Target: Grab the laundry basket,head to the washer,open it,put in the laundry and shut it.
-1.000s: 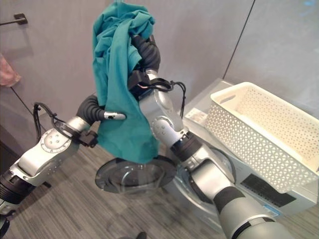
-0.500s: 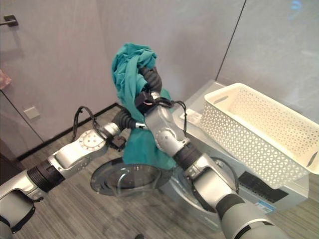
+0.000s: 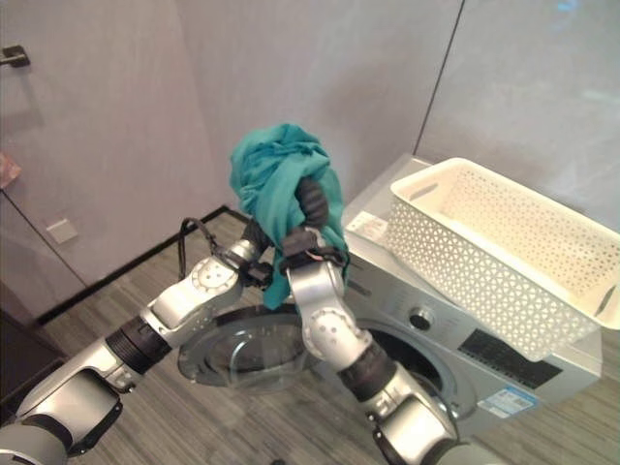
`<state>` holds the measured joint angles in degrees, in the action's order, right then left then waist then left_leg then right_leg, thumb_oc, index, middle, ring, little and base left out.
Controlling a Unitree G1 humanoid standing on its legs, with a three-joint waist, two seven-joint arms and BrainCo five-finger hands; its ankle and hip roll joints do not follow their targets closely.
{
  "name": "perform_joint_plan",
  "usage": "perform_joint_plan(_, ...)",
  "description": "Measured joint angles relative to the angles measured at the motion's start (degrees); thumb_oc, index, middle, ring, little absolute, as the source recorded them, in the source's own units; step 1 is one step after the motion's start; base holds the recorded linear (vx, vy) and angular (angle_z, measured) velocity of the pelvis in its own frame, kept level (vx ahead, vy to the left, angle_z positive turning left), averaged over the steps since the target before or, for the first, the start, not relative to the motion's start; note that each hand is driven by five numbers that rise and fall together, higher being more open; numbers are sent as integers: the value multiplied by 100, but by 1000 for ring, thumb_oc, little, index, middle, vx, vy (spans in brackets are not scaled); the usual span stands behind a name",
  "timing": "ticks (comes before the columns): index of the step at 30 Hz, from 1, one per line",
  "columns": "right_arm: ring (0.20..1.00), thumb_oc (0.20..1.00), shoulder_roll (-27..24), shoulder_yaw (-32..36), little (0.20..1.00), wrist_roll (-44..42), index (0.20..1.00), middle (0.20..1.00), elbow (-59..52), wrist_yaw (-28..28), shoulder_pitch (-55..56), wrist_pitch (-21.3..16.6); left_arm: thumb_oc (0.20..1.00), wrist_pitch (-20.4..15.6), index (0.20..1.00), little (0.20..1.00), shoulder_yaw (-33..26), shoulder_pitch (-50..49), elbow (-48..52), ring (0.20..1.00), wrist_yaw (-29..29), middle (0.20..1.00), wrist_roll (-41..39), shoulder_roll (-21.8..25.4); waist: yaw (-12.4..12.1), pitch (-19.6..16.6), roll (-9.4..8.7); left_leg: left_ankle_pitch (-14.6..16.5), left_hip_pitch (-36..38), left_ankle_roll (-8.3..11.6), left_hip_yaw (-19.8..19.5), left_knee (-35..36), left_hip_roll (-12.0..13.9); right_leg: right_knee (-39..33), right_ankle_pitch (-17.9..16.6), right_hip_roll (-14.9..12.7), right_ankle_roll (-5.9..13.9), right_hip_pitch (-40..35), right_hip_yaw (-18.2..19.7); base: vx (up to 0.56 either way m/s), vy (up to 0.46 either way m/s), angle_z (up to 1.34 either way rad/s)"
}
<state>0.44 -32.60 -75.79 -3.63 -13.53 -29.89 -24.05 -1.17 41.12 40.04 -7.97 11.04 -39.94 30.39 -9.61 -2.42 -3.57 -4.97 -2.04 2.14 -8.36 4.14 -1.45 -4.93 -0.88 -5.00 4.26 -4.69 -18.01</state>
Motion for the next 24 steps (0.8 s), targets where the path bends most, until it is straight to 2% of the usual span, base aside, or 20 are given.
perform_joint_plan(2, 200, 200, -68, -1, 200, 0, 200, 200, -25, 15, 30, 2, 200, 19, 200, 200, -49, -75, 2, 200, 2, 200, -10, -138, 72, -8, 13, 0, 3, 0, 8, -4, 17, 0, -4, 11, -4, -2, 7, -9, 1, -2)
perform_joint_plan(3, 332, 332, -78, -1, 332, 1, 332, 332, -25, 18, 27, 4, 200, 19, 200, 200, -50, -89, 4, 200, 2, 200, -10, -186, 84, -8, 13, 0, 7, 0, 11, -3, 25, -1, -5, 17, -5, -4, 8, 0, 0, 0)
perform_joint_plan(4, 407, 407, -78, -3, 407, 1, 407, 407, -24, 22, 32, 5, 200, 19, 200, 200, -50, -99, 4, 200, 1, 200, -10, -215, 88, -8, 14, 0, 12, 0, 18, -3, 30, -1, -6, 20, -6, -6, 12, 0, 0, 0)
perform_joint_plan(5, 805, 805, -82, -4, 805, 1, 805, 805, -20, 38, 32, 8, 200, 20, 200, 200, -50, -100, 4, 200, -2, 200, -10, -225, 90, -7, 15, 0, 14, 0, 26, -3, 36, -1, -7, 24, -8, -7, 16, -21, -8, -4)
perform_joint_plan(6, 1000, 1000, -90, -11, 1000, 1, 1000, 1000, -19, 72, 32, 17, 200, 19, 200, 200, -50, -100, 0, 200, -5, 200, -10, -262, 93, -7, 15, 0, 24, 0, 34, -2, 42, 0, -7, 30, -9, -13, 21, -30, -10, -2)
perform_joint_plan(12, 1000, 1000, -190, -68, 1000, 2, 1000, 1000, -17, 280, 23, 205, 200, 23, 200, 200, -51, -100, -16, 200, -40, 200, -8, -260, 90, -7, 15, 0, 50, 0, 36, -1, 40, 0, -9, 28, -10, -43, 21, 0, 0, 0)
perform_joint_plan(18, 1000, 1000, -819, -258, 1000, 259, 1000, 1000, -64, 496, -158, 562, 200, 22, 200, 200, -87, -110, -17, 200, -130, 200, -6, -113, 99, -6, 16, 0, 70, 0, 55, 0, 41, 2, -16, 26, -11, -57, 35, -11, 0, -1)
perform_joint_plan(19, 1000, 1000, -1040, -254, 1000, 391, 1000, 1000, -111, 537, -260, 724, 200, 17, 200, 200, -237, -173, -4, 200, -201, 200, -5, -109, 99, -3, 20, 0, 65, 0, 72, 0, 43, 3, -20, 24, -11, -46, 45, -17, 4, -4)
perform_joint_plan(20, 1000, 1000, -1605, -255, 1000, 713, 1000, 1000, -306, 627, -423, 842, 200, 10, 200, 200, -386, -223, 84, 200, -250, 200, -5, -10, 92, -2, 21, 0, 74, 0, 95, 17, 44, 0, -23, 20, -7, -45, 53, -6, 0, -6)
perform_joint_plan(24, 1000, 1000, -2552, 278, 1000, 1824, 1000, 1000, -750, 721, -431, 924, 200, -114, 200, 200, -879, -493, 708, 200, -355, 200, 1, 407, 121, 10, 41, 6, 108, -12, 115, 40, 39, 1, -24, 12, 1, -47, 93, 3, -3, -5)
